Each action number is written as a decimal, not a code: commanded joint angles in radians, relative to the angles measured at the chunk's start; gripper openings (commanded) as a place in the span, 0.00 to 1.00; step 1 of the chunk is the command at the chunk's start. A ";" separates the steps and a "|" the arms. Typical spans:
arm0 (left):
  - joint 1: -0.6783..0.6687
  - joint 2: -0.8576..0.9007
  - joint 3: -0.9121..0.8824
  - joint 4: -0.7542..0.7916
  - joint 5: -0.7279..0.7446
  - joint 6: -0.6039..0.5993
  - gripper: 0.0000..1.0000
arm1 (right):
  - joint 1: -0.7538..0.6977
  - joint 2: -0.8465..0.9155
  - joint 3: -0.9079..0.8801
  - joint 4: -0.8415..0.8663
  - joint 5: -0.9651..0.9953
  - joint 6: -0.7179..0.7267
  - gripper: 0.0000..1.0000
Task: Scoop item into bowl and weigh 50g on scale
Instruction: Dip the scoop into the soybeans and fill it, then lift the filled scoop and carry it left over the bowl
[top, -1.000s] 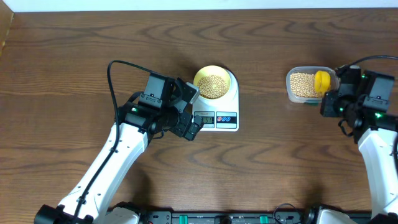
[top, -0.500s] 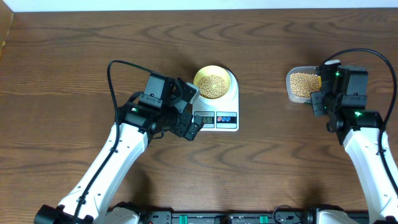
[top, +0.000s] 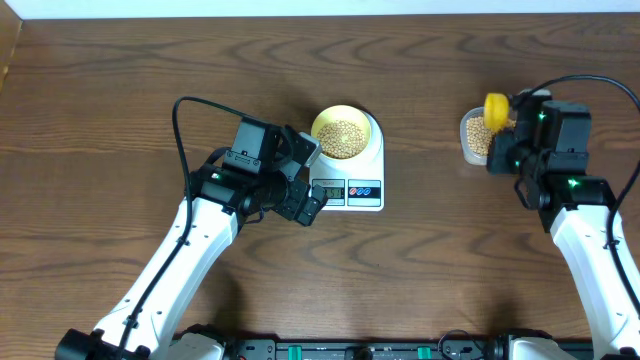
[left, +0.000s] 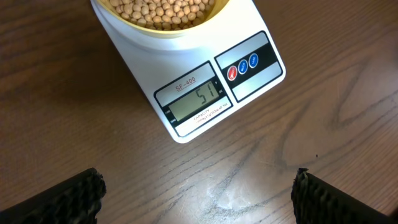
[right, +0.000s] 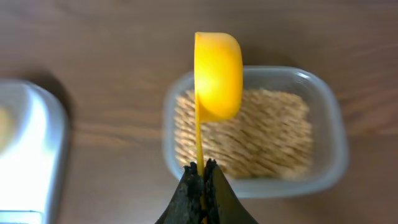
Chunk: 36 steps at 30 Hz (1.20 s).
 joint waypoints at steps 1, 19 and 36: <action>-0.001 0.004 -0.007 0.001 -0.006 0.013 0.98 | 0.006 -0.014 0.005 0.051 -0.144 0.169 0.01; -0.001 0.004 -0.007 0.001 -0.006 0.013 0.98 | -0.018 0.061 0.005 0.414 -0.103 0.158 0.01; -0.001 0.004 -0.007 0.000 -0.006 0.013 0.98 | 0.026 0.099 0.005 0.636 -0.474 0.155 0.01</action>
